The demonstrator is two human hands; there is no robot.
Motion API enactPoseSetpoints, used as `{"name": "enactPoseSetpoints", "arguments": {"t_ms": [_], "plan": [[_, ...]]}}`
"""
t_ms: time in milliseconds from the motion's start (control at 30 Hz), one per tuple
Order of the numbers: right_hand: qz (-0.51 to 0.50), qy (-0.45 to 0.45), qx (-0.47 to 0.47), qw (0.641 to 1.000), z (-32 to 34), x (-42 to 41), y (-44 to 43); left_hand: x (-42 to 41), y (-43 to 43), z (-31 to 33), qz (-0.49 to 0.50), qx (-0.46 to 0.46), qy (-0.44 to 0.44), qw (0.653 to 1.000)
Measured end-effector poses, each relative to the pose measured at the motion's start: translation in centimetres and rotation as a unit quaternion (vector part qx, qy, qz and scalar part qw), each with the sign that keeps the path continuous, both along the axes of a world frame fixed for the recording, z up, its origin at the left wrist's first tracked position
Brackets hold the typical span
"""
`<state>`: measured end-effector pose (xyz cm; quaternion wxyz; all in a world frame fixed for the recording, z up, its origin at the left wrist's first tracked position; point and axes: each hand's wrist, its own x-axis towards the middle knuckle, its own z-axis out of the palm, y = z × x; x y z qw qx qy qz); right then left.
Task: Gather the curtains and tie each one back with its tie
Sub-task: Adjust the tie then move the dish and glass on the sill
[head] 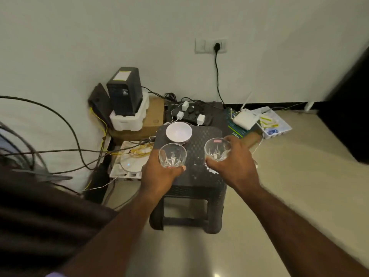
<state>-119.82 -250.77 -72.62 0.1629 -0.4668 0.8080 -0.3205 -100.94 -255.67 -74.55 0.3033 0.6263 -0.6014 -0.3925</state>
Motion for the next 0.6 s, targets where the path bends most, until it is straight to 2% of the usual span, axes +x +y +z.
{"name": "enactPoseSetpoints", "arguments": {"t_ms": [233, 600], "plan": [[0.016, -0.018, 0.046, 0.999, -7.9, -2.3, -4.8, -1.6, -5.7, -7.3, 0.005, 0.023, -0.022, 0.999], [0.030, -0.018, 0.088, 0.995, -9.9, -1.5, -5.8, -0.9, -7.3, -9.1, -0.032, 0.031, -0.016, 0.999]]}}
